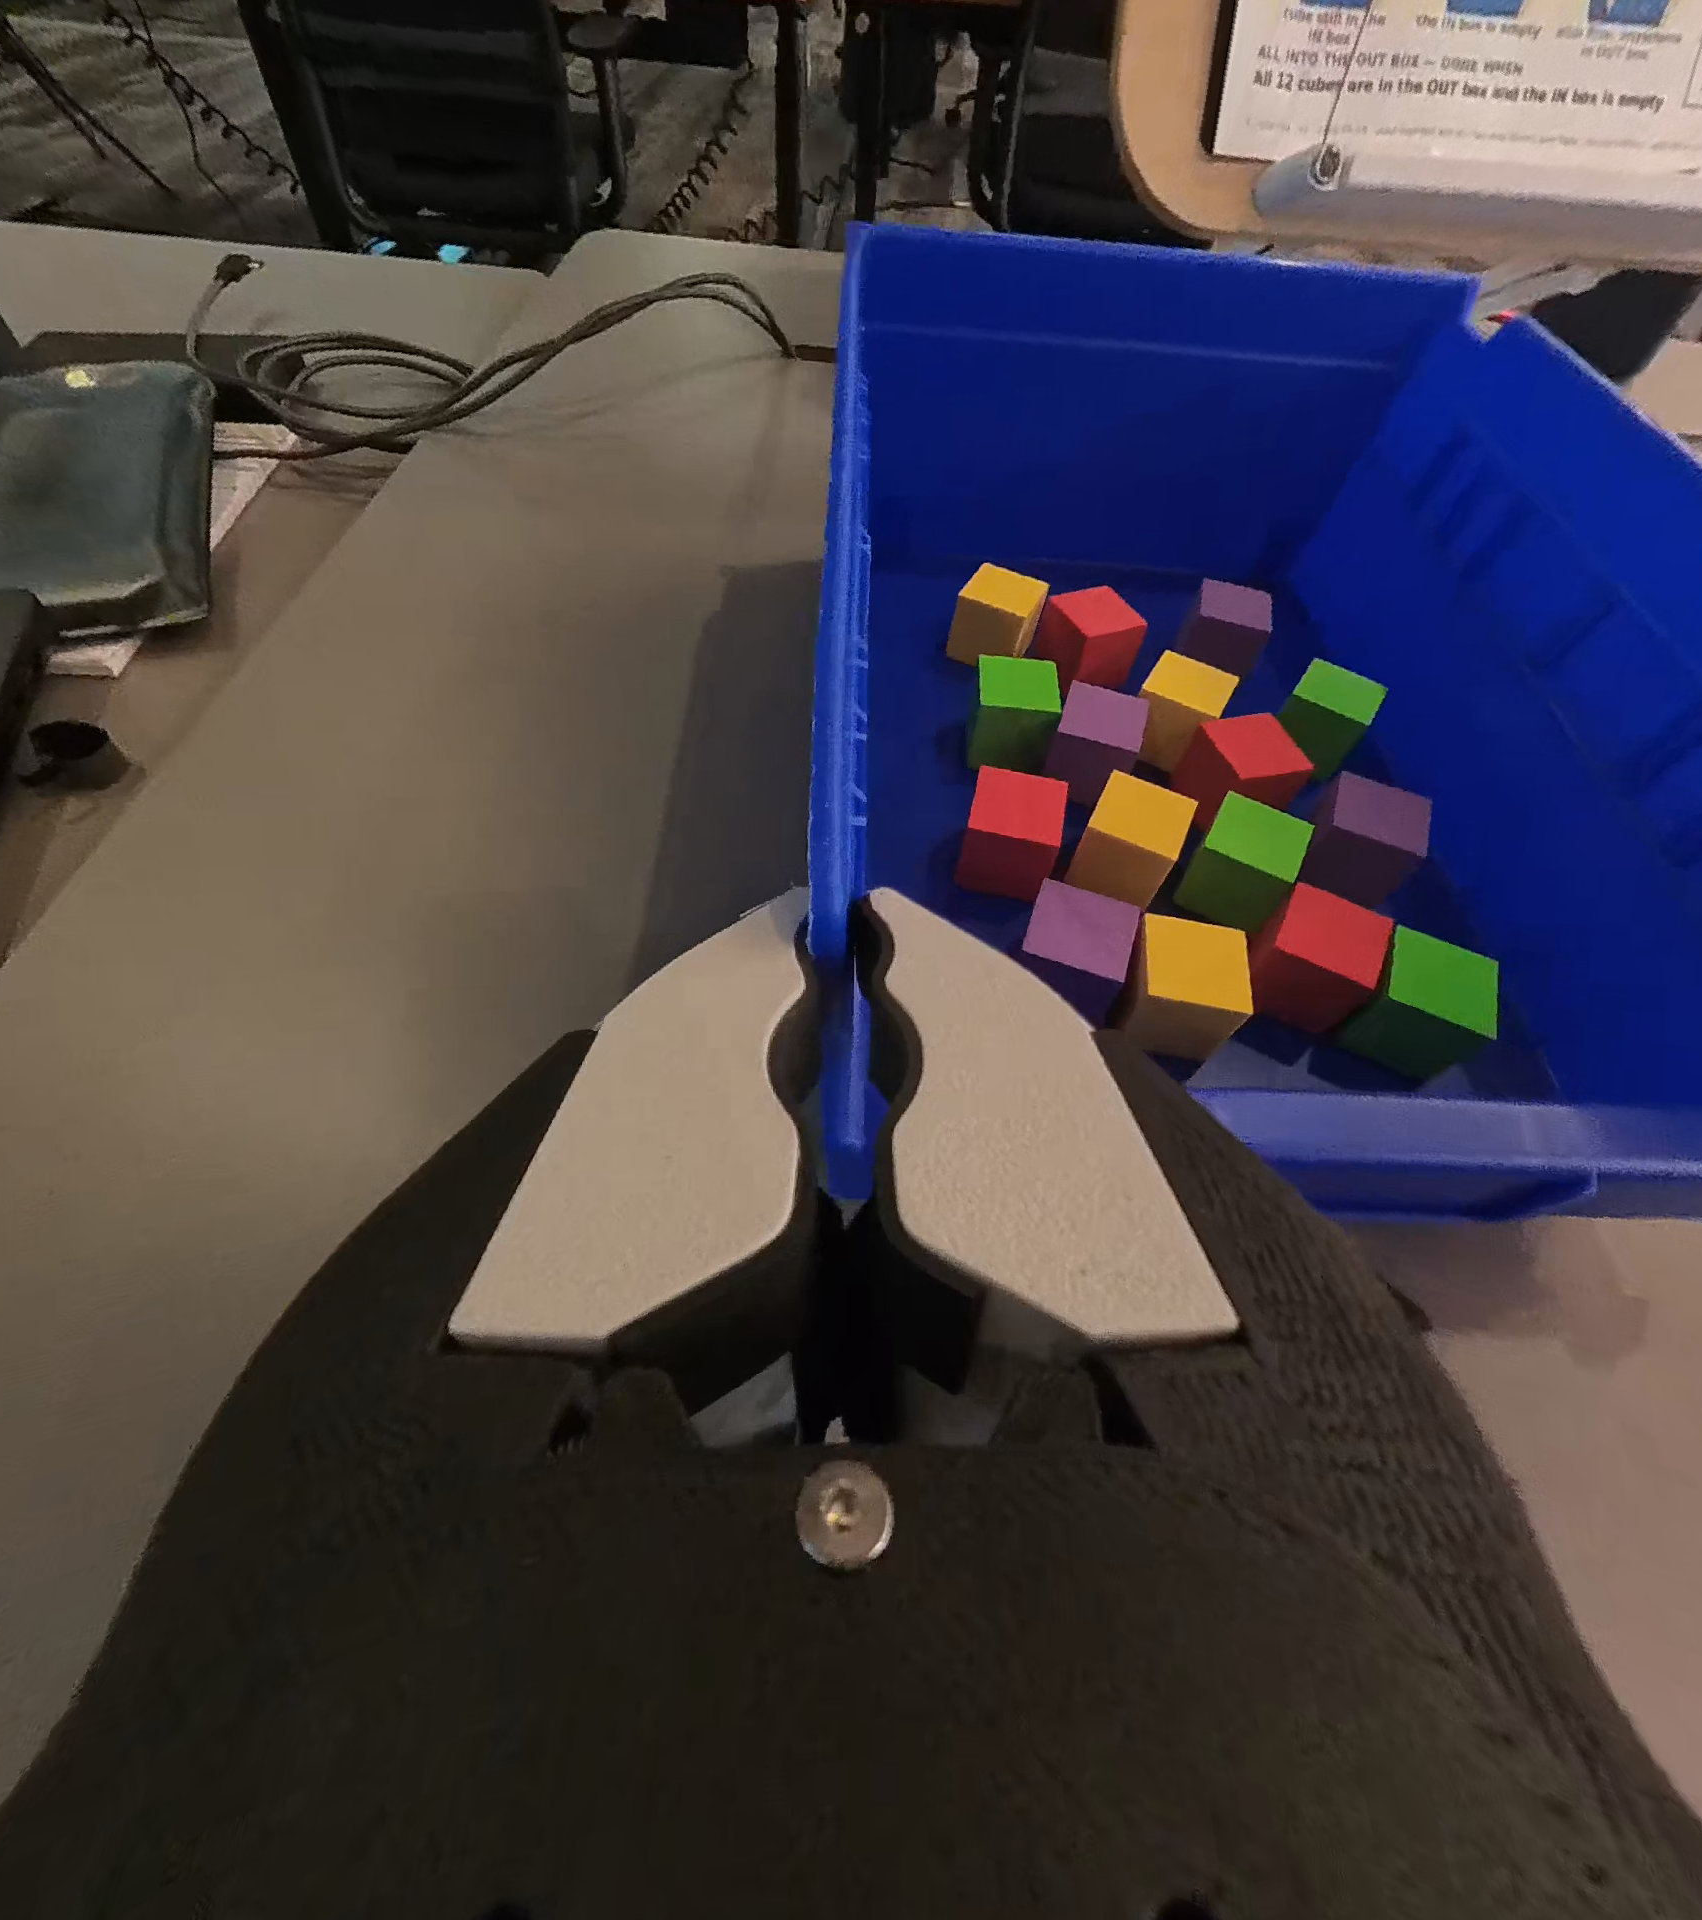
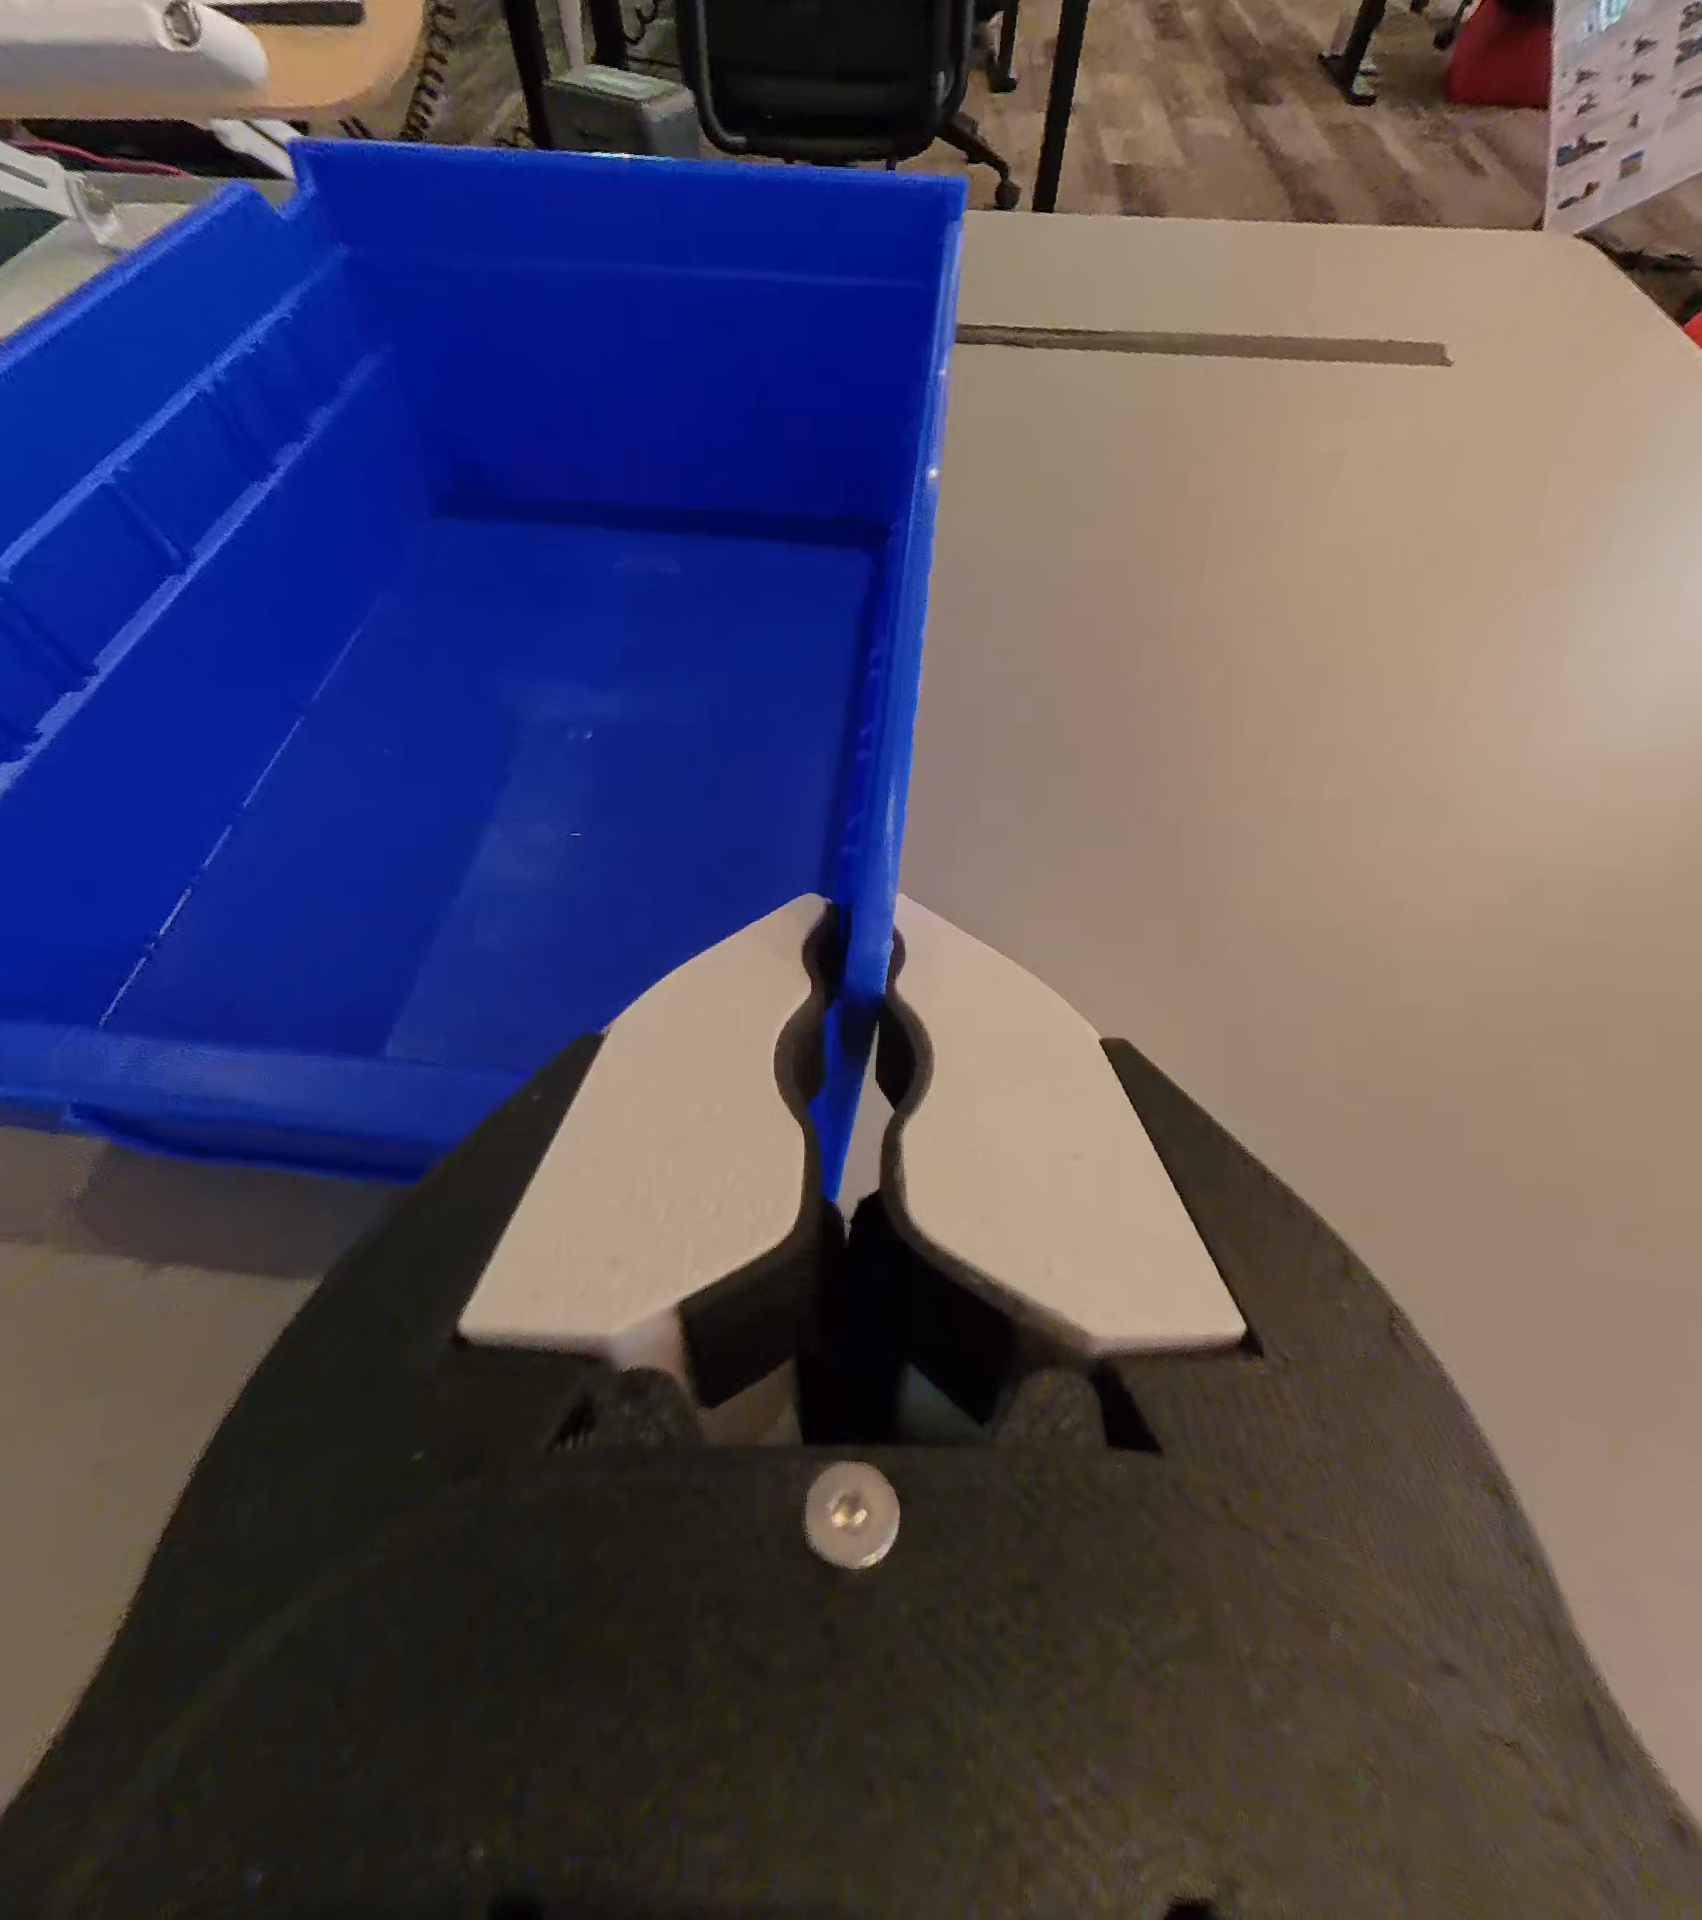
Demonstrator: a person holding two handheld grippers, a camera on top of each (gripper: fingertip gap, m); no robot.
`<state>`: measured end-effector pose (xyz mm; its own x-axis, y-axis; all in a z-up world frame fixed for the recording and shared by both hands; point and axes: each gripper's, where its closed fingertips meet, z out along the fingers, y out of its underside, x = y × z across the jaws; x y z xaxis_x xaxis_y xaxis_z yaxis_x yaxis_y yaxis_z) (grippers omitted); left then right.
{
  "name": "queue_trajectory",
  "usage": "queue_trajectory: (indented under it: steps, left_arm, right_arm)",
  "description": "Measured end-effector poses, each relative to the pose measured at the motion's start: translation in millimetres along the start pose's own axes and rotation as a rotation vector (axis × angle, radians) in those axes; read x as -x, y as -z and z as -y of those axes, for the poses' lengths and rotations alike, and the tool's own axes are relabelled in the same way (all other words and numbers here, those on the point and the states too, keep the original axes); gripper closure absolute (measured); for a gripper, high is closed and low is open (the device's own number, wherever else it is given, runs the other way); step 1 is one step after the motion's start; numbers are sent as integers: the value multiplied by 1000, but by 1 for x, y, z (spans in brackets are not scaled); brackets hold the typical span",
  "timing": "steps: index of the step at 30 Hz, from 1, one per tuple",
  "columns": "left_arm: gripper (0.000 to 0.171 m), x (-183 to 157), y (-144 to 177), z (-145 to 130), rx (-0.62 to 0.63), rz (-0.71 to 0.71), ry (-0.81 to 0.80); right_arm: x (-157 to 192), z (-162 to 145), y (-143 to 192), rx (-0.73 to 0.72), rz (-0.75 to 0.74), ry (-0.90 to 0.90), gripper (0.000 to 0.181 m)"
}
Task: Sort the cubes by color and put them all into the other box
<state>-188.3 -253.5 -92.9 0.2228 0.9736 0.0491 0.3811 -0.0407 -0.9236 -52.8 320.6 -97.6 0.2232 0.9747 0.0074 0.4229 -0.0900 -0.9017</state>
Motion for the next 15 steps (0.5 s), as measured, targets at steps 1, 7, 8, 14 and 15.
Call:
queue_trajectory:
  steps: [1,7,8,14,15]
  left_arm:
    - [168,-3,-1,0,-6,0,-14]
    - [168,-7,-12,5,-5,-55,15]
    - [168,-8,-13,5,-6,-56,10]
    - [168,-15,-16,6,-21,-63,-3]
    - [168,-15,-17,6,-22,-68,1]
  right_arm:
    - [2,0,0,-3,10,-2,177]
    - [13,-2,4,8,20,-11,176]
    - [17,-2,4,5,22,-11,176]
    - [46,0,1,10,61,29,175]
    - [48,0,1,10,67,32,175]
